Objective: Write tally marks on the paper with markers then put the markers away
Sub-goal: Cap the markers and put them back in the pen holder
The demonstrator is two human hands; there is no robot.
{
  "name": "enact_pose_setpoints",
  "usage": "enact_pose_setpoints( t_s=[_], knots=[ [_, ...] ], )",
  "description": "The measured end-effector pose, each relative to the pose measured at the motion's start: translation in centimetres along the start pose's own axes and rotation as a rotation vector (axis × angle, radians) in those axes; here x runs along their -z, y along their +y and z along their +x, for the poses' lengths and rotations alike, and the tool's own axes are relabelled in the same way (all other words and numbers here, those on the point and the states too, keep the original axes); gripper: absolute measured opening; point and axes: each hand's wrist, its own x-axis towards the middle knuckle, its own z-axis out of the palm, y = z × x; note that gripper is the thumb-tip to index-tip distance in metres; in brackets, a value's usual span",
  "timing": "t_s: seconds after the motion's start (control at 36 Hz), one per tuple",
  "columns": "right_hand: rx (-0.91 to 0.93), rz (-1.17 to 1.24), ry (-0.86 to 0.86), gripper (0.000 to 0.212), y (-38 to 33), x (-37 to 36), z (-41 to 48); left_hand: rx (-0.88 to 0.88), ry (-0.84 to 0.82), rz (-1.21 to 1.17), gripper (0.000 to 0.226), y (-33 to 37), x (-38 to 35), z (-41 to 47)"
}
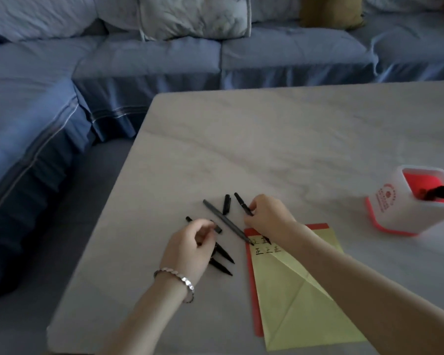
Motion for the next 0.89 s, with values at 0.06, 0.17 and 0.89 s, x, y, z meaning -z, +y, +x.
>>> enact_pose_setpoints(
  t_s=[0.06,0.17,0.89],
  knots=[
    [-0.001,0.089,0.013,0.019,0.6,0.9,-0.8,-0.024,0.011,0.040,0.012,0.5,-0.6,1.4],
    [0.038,0.195,0.049,0.015,2.1,2.8,-2.9,-0.049,0.069,0.117,0.015,1.6,-2.4,5.0],
    [-0.020,0.973,0.316,0.013,5.7,5.8,-9.6,-0.069,-0.025,-0.369,0.024,6.8,-3.8,-2.0]
  ],
)
